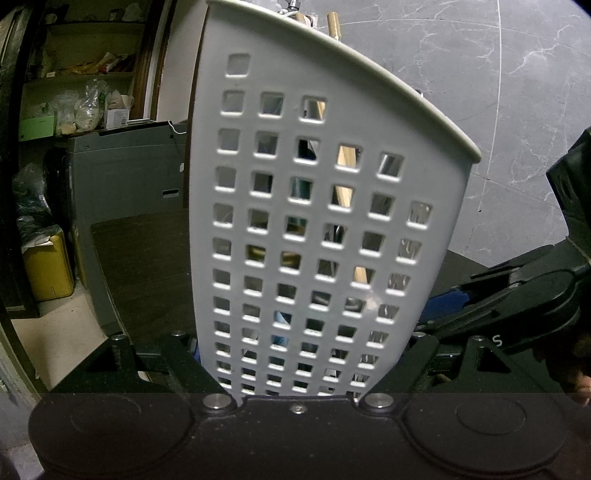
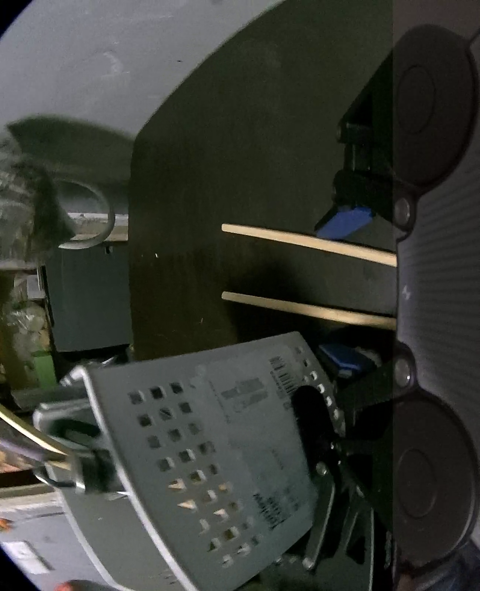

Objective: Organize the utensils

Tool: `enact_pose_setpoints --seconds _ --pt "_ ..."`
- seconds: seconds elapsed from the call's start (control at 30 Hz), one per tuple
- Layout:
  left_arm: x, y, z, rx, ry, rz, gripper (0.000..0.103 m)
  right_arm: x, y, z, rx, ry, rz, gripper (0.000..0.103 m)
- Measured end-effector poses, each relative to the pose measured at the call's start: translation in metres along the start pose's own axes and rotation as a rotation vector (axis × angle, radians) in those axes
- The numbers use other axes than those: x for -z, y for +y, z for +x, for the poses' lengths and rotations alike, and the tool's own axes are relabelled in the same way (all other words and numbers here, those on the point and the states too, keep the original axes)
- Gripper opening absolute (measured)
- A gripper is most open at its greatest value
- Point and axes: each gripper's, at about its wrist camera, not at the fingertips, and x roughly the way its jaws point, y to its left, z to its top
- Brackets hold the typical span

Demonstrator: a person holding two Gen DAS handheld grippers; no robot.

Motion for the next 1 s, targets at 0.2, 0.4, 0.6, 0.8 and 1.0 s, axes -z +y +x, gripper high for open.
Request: enact_pose_setpoints --seconds 0.2,0.4,0.6,0.8,1.0 --pt "0.0 0.0 0.0 0.001 0.0 -0.002 0.083 0.005 0.009 -0.006 0.021 -0.001 -0.021 0.022" --pt "0.0 0.001 -0.001 0.001 0.0 -0.001 0.083 0.022 0.002 -0.026 0.032 0.013 -0.017 0.016" --pt "0.0 0.001 0.0 0.0 -0.001 -0.002 0.083 0.049 -0.001 -0.055 0.046 0.046 -0.012 0.016" --pt "0.0 0.001 0.0 -0.001 0.0 -0.002 0.083 0.057 -0.005 -0.064 0.044 0.057 0.004 0.016" --pt "0.0 0.001 0.0 -0.001 0.0 -0.002 0.083 0.049 -0.009 -0.057 0.041 0.063 0.001 0.018"
